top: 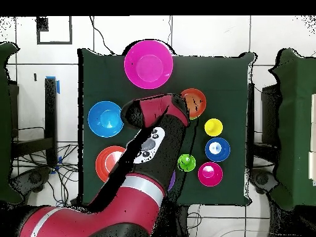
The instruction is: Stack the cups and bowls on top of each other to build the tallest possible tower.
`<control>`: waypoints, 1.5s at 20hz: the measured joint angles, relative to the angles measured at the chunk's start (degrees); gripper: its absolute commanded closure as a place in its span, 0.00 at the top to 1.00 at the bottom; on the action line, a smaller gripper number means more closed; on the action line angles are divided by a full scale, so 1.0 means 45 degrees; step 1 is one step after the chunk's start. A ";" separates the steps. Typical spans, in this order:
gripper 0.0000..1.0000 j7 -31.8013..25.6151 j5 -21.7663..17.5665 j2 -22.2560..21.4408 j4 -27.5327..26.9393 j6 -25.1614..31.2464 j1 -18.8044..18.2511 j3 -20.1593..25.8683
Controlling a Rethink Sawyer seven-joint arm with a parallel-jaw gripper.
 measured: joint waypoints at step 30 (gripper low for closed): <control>1.00 0.0000 0.0000 0.0000 -0.0070 0.0003 -0.0018 0.0000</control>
